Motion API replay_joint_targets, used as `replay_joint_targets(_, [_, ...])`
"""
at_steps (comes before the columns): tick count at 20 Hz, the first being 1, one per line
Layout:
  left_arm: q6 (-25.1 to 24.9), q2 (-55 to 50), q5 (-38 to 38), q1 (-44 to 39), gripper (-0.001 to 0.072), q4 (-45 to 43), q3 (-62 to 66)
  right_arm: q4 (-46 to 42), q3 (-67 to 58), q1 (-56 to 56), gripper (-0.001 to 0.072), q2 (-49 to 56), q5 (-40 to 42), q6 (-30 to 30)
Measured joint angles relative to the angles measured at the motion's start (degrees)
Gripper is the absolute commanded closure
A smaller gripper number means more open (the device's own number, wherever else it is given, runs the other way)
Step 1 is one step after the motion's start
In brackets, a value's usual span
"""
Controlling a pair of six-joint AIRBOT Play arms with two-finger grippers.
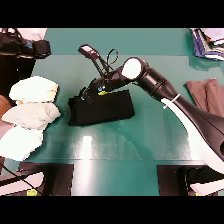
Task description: Fold the shirts.
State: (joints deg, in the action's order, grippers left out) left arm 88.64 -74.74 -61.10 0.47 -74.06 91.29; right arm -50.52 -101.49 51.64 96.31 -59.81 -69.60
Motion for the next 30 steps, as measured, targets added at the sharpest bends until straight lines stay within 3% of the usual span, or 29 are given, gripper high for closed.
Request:
replay_joint_targets(5, [-1.49, 1.38, -3.91, 1.66, 0.068, -0.17, -0.04, -5.53, 7.74, -7.54, 0.0203, -5.79, -6.29, -2.01])
replay_joint_targets(11, [-1.95, 1.62, -6.64, 1.99, 0.068, 0.28, -0.04, -6.75, 26.88, -25.73, 0.0197, -13.09, -6.27, -6.86])
replay_joint_targets(16, [-2.05, 1.62, -7.04, 1.99, 0.0679, 1.07, -0.04, 4.87, 34.21, -34.34, 0.0202, -7.43, -6.88, -5.18])
replay_joint_targets(20, [-2.08, 1.62, -7.06, 1.99, 0.0679, 1.6, -0.04, 16.15, 35.47, -33.53, 0.0202, -0.76, -6.08, -1.42])
replay_joint_targets(23, [-2.1, 1.62, -7.04, 1.99, 0.068, 2.08, -0.04, 19.82, 33.42, -30.86, 0.0205, 3.06, -5.88, -0.2])
replay_joint_targets(25, [-2.1, 1.62, -7.02, 1.99, 0.0679, 2.27, -0.04, 20.59, 30.45, -28.85, 0.0327, 5.49, -5.73, 0.22])
replay_joint_targets(27, [-2.08, 1.64, -7.02, 1.99, 0.0679, 2.47, -0.04, 20.61, 27.06, -26.99, 0.0674, 7.67, -5.03, 0.42])
replay_joint_targets(30, [-2.08, 1.62, -7.23, 1.95, 0.0681, 2.71, -0.04, 18.18, 22.73, -24.92, 0.0698, 9.2, -4.81, 0.7])
